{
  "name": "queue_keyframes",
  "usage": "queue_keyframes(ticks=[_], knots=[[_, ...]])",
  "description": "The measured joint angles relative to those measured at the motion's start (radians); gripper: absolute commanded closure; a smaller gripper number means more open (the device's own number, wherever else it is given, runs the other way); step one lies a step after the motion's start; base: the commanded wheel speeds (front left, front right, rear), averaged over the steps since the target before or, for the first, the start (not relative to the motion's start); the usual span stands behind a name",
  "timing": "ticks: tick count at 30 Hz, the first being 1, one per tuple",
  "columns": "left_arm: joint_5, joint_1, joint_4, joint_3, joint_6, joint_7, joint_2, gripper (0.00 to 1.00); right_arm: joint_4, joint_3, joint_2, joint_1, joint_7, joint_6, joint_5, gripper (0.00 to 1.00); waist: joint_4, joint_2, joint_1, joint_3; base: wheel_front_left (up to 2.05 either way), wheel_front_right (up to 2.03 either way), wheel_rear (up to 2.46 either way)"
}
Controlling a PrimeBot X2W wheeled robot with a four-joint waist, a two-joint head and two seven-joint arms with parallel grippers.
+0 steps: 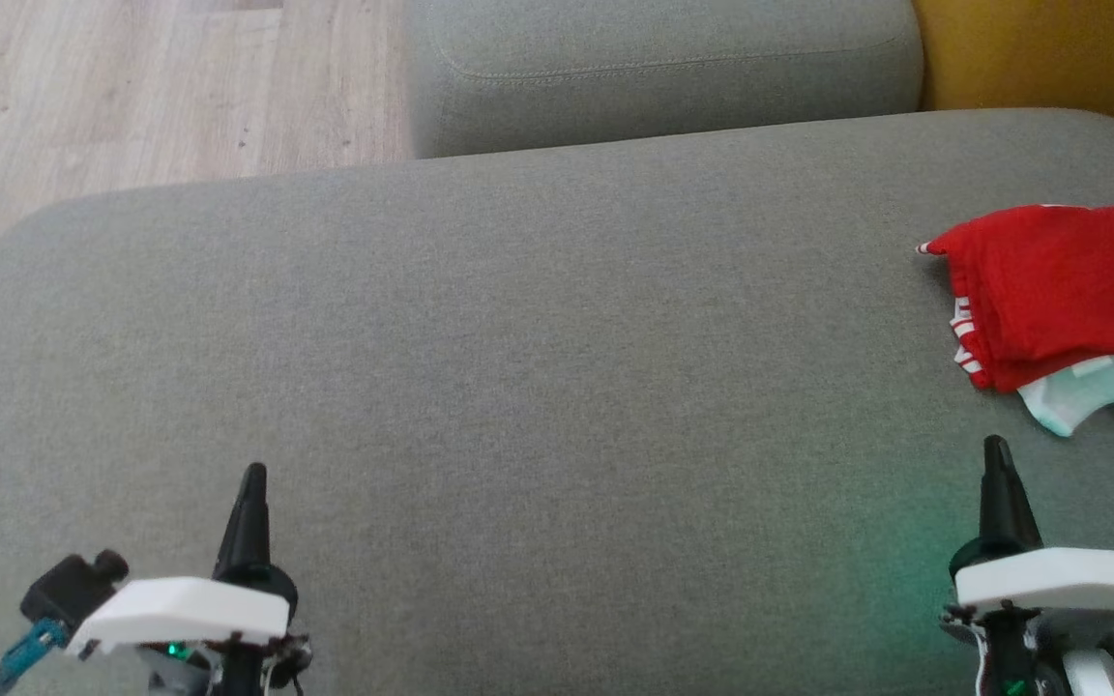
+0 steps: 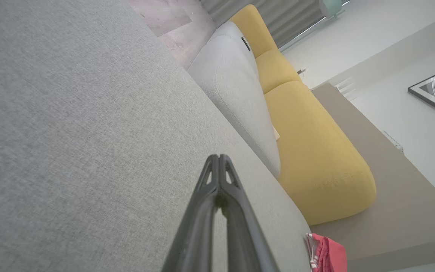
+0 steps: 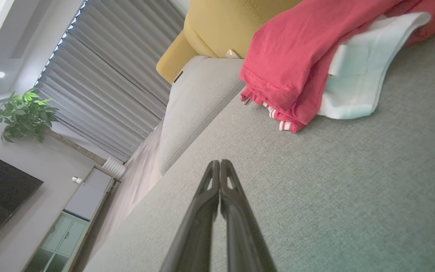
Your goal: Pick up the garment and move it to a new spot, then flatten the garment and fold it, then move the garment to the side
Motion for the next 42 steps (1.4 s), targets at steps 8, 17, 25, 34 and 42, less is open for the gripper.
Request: queue_keyframes(ticks=[8,17,25,34,42], knots=[[-0.076,-0.01,0.006,0.022,-0.008,0.02,0.001,1.0,-0.004,-0.006,0.0,-0.002,0.018,0.0,0.094,1.0,0.0,0.0,0.0,0.0,0.0,0.0,0.0],[-0.149,-0.026,0.01,0.029,-0.01,0.043,0.002,1.0,-0.009,-0.013,0.0,-0.005,0.041,0.0,0.186,1.0,0.0,0.0,0.0,0.0,0.0,0.0,0.0],[-0.231,-0.029,0.016,0.053,-0.025,0.068,0.002,1.0,-0.014,-0.023,0.0,-0.023,0.07,0.0,0.29,1.0,0.0,0.0,0.0,0.0,0.0,0.0,0.0],[-0.314,-0.048,0.026,0.063,-0.028,0.096,0.002,1.0,-0.016,-0.035,0.0,-0.023,0.092,0.0,0.395,1.0,0.0,0.0,0.0,0.0,0.0,0.0,0.0],[-0.389,-0.049,0.032,0.086,-0.037,0.116,0.002,1.0,-0.018,-0.041,0.0,-0.024,0.116,0.0,0.485,1.0,0.0,0.0,0.0,0.0,0.0,0.0,0.0]])
